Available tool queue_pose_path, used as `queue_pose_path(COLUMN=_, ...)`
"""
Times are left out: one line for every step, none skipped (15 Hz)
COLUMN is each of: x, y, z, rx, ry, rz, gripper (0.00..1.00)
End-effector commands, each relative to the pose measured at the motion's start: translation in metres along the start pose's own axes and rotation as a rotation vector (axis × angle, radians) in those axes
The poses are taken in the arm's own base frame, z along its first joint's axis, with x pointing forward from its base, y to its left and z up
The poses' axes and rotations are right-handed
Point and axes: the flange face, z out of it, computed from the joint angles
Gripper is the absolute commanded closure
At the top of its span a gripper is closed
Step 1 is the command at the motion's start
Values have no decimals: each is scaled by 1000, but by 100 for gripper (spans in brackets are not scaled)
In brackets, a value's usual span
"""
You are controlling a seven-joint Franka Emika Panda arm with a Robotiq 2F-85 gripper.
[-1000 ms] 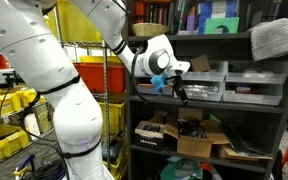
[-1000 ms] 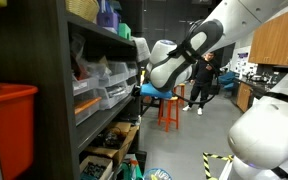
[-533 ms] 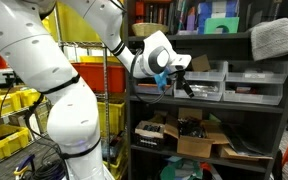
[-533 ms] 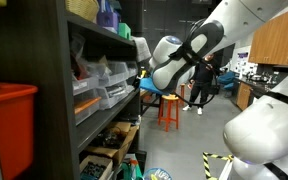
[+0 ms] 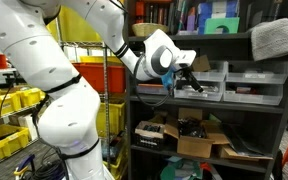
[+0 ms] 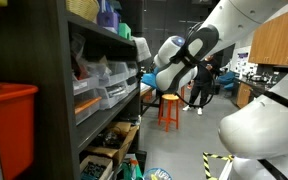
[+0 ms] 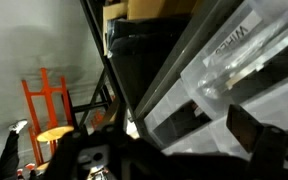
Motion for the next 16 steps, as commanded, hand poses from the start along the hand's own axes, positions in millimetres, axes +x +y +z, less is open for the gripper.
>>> queue_pose_path(x=37, y=23, z=-9, rx=23, ry=153, rz=122, gripper=0)
queue_pose_path(x=49, y=31, z=-9, rx=38, ry=195, rz=156, gripper=0)
queue_pose_path(x=62, y=39, z=-9, rx=57, ry=241, rz=189, gripper=0)
queue_pose_path(x=73, y=46, z=-11, rx=78, ry=288, rz=217, gripper=0)
queue_pose_path(x=84, y=52, z=-9, rx=100, ry=328, rz=260, gripper=0)
queue_pose_path(x=107, y=36, z=-29, rx=110, ry=355, rz=302, gripper=0)
queue_pose_path(x=117, y=37, z=-31, rx=120, ry=379, rz=340, gripper=0)
queue_pose_path(x=134, y=34, z=-37, rx=135, ry=408, rz=370, gripper=0)
queue_pose_path(x=151, y=27, z=-46, rx=160, ry=438, rz=396, gripper=0)
queue_pose_path(x=164, y=22, z=-49, rx=174, ry=451, rz=372, gripper=0)
queue_pose_path(x=177, y=15, z=-54, rx=189, ry=473, rz=368, gripper=0)
queue_pose_path(x=187, y=12, z=-59, rx=197, ry=489, rz=365, gripper=0)
queue_pose_path(x=199, y=10, z=-65, rx=203, ry=515, rz=371, gripper=0)
queue_pose_path(x=207, y=11, z=-66, rx=200, ry=529, rz=369, gripper=0)
queue_pose_path(x=212, y=18, z=-67, rx=180, ry=548, rz=371, gripper=0)
queue_pose_path(x=212, y=21, z=-67, rx=166, ry=552, rz=354, gripper=0)
